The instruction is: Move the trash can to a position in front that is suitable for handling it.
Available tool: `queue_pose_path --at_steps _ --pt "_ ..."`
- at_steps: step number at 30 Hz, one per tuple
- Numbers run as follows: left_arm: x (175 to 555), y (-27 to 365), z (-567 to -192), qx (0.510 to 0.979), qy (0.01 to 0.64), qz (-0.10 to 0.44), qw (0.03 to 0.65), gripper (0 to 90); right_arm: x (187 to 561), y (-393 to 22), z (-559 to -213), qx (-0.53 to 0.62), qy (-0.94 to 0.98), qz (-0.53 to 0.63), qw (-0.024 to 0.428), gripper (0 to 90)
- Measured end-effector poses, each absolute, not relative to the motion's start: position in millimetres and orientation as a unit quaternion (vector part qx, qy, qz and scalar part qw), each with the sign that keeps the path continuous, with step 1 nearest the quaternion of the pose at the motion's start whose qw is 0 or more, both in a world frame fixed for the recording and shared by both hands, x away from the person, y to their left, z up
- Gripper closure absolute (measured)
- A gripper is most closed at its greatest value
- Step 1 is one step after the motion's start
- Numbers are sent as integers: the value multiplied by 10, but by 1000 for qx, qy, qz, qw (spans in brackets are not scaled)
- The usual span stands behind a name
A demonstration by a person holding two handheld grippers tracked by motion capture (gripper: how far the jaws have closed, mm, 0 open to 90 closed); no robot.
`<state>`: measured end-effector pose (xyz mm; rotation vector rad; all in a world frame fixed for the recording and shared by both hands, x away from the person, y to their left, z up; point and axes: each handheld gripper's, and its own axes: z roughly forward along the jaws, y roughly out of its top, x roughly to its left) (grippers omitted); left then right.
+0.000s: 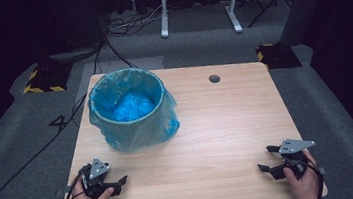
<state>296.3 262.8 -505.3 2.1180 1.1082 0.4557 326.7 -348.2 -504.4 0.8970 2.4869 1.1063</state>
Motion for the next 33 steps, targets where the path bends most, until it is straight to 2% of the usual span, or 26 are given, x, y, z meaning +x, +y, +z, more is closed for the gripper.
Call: queue_pose_path --at_steps 16,17,18,19,33 --pt "2955 2665 -5038 823 418 164 348 167 3265 -3481 -5043 309 860 382 139 170" --pt "2954 2673 -5026 824 417 160 347 177 3264 -3480 -5044 310 860 382 139 170" --pt "2949 2694 -4997 825 413 158 353 228 3264 -3480 -5044 310 859 382 139 170" --pt "2949 2694 -4997 825 413 158 353 230 3264 -3480 -5044 310 859 382 139 170" --pt "2843 2772 -4464 806 396 169 406 249 3264 -3480 -5044 310 859 382 139 171"
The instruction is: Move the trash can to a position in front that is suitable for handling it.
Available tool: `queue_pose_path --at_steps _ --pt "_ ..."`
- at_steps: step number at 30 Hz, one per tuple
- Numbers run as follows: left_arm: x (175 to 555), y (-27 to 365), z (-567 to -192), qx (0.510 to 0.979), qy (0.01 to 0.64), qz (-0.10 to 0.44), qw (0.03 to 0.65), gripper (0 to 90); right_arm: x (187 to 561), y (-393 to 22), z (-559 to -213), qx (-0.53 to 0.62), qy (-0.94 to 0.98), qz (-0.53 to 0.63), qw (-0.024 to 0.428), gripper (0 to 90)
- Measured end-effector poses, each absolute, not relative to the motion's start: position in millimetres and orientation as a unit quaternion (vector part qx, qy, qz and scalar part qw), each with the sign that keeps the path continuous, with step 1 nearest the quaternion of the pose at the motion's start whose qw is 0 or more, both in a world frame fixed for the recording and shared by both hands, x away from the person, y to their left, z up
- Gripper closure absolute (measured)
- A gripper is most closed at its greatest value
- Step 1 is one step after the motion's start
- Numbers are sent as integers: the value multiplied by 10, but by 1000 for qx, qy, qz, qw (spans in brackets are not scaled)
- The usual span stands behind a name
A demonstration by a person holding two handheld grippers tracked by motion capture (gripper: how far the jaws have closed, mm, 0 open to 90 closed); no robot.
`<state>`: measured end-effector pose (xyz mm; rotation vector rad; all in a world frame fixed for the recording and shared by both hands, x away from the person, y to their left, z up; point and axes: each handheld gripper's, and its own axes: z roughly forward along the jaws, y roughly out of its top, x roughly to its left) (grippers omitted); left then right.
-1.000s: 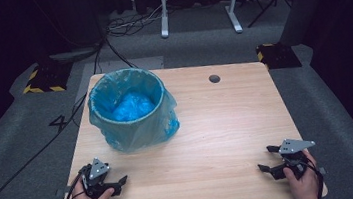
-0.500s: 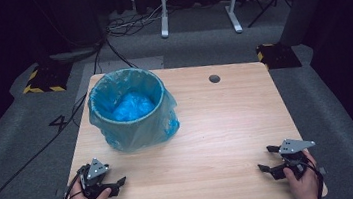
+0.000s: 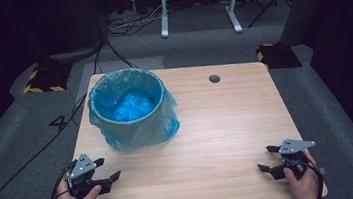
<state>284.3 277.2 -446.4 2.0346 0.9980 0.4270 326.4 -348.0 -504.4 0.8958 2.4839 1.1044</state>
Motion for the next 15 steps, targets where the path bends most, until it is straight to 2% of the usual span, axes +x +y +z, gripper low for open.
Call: queue_pose_path --at_steps 15 --pt "2878 2829 -4023 789 401 192 423 262 3264 -3480 -5044 310 859 382 139 170"
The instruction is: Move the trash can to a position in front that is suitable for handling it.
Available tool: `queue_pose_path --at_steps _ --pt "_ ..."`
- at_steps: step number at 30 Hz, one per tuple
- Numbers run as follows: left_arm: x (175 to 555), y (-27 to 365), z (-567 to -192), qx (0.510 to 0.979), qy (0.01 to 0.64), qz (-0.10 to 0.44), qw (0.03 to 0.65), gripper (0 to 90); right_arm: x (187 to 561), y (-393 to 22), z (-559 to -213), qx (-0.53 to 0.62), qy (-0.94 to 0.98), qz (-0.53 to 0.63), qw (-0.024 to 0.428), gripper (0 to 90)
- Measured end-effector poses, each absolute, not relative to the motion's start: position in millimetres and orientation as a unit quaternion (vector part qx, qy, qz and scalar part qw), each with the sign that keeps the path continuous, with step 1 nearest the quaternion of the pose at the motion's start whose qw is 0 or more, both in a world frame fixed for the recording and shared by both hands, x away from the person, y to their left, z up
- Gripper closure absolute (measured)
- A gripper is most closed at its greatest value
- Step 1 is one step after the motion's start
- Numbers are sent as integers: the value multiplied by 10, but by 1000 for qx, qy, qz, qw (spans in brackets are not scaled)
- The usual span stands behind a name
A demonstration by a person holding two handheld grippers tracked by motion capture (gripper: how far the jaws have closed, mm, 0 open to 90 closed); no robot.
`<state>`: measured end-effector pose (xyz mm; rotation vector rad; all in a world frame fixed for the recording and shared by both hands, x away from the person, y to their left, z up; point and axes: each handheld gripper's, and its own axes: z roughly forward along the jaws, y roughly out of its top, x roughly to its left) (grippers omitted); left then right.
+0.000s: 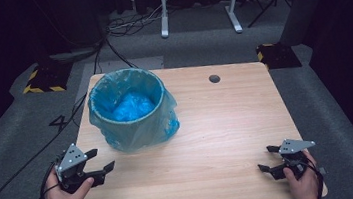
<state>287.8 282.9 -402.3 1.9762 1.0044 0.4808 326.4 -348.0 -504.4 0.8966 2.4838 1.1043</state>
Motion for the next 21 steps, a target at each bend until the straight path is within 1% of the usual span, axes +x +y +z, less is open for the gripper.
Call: queue_pose_path --at_steps 10,21 --pt "3022 2857 -3826 787 396 205 426 262 3263 -3480 -5044 310 859 382 139 171" --pt "3217 2868 -3649 777 390 217 444 248 3263 -3480 -5044 310 859 382 139 170"
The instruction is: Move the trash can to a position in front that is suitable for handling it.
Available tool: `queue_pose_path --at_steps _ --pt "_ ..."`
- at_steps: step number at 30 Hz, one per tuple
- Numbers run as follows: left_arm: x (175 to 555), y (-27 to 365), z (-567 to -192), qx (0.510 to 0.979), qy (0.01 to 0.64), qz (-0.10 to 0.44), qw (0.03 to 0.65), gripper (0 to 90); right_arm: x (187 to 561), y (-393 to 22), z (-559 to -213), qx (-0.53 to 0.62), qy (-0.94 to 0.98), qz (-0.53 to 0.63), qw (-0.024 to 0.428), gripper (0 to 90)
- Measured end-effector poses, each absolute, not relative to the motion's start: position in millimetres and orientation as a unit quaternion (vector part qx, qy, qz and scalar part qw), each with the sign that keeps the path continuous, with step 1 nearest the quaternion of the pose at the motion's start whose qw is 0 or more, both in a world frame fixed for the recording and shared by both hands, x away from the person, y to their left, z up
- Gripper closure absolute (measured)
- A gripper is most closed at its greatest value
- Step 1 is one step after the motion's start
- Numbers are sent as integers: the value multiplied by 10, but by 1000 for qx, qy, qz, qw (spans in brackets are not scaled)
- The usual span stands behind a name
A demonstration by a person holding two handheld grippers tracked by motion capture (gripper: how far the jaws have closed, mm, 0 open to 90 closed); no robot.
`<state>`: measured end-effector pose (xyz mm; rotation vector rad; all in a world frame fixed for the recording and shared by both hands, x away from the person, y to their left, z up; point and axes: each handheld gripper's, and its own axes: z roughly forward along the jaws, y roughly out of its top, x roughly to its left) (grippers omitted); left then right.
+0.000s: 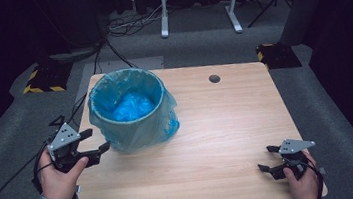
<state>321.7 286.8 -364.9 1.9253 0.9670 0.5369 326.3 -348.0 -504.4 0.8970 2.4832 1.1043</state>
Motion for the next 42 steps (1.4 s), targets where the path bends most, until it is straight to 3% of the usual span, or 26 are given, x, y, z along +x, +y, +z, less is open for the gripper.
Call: queue_pose_path --at_steps 17,27,36,42 --pt "3653 2881 -3350 752 396 260 459 236 3265 -3481 -5044 310 859 382 139 171" --pt "3947 2938 -3355 746 407 282 445 238 3264 -3481 -5044 310 859 382 139 171" --pt "4161 3009 -3453 761 398 239 453 284 3264 -3481 -5044 310 860 382 139 171" --pt "4137 2953 -3477 753 408 246 454 274 3263 -3481 -5044 311 859 382 139 170"
